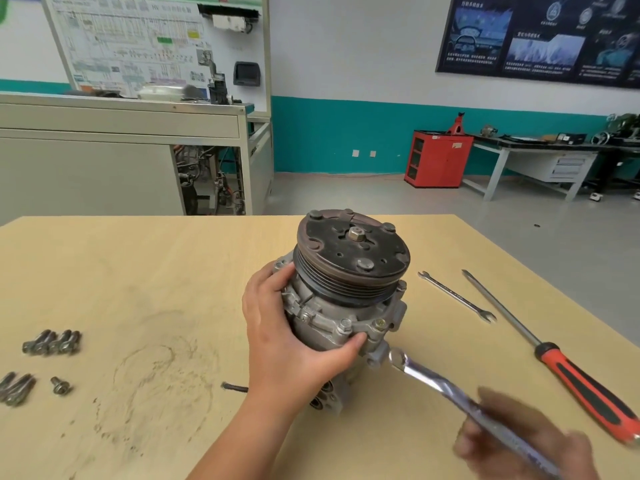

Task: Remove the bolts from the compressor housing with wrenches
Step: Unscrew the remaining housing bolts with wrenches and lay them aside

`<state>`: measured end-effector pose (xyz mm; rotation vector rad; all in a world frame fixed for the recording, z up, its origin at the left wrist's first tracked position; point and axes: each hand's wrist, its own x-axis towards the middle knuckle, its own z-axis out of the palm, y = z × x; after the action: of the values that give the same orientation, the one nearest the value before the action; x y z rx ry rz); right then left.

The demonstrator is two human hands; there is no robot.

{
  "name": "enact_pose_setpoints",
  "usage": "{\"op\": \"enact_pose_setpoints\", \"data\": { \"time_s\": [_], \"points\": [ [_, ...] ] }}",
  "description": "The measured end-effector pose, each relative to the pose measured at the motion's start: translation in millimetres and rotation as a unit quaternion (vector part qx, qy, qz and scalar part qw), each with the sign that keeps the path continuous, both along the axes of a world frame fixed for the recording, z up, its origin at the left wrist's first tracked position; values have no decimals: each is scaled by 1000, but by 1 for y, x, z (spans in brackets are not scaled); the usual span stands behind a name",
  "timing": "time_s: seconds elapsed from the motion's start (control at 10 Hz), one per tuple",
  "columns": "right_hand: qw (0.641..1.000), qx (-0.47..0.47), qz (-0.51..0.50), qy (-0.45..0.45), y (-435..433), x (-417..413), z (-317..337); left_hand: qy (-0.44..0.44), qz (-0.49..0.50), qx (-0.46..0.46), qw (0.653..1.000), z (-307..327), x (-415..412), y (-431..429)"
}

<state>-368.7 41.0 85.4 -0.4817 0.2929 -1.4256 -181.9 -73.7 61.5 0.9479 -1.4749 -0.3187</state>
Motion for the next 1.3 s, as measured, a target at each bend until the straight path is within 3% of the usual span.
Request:
{"op": "enact_pose_setpoints", "data": {
  "time_s": [0.1, 0.2, 0.3, 0.4, 0.5, 0.7, 0.8, 1.0, 1.1, 1.2, 1.3],
  "points": [
    [977, -25, 74, 198, -6, 10, -6, -2, 23, 0, 1000, -2, -4, 2],
    [977, -11, 39, 211, -5, 8, -7, -4, 27, -5, 1000, -1, -4, 2],
    [959, -81, -137, 233, -23, 11, 9, 0, 23, -12, 1000, 1, -4, 3],
    [907, -84, -226, 345, 0, 24, -14, 3, 15, -22, 1000, 1, -3, 3],
    [882, -78, -250, 391, 4, 38, -3, 14, 13, -17, 1000, 2, -4, 3],
    [894, -45, -275, 351, -13, 19, -4, 19, 11, -12, 1000, 0, -5, 2],
    [911, -83, -231, 331, -36, 0, 7, 20, 12, -15, 1000, -1, -5, 0],
    [930, -71, -19, 360, -115, -29, 34, 19, 12, -21, 1000, -1, -4, -1],
    [939, -116, 57, 318, -125, -31, 31, 23, 8, -20, 1000, -1, -3, -1],
    [979, -127, 97, 124, -108, -29, 16, 22, 5, -22, 1000, -2, -3, -1],
    [993, -84, 70, 50, -70, -35, -1, 19, 8, -29, 999, -3, -3, -3]
  ]
}}
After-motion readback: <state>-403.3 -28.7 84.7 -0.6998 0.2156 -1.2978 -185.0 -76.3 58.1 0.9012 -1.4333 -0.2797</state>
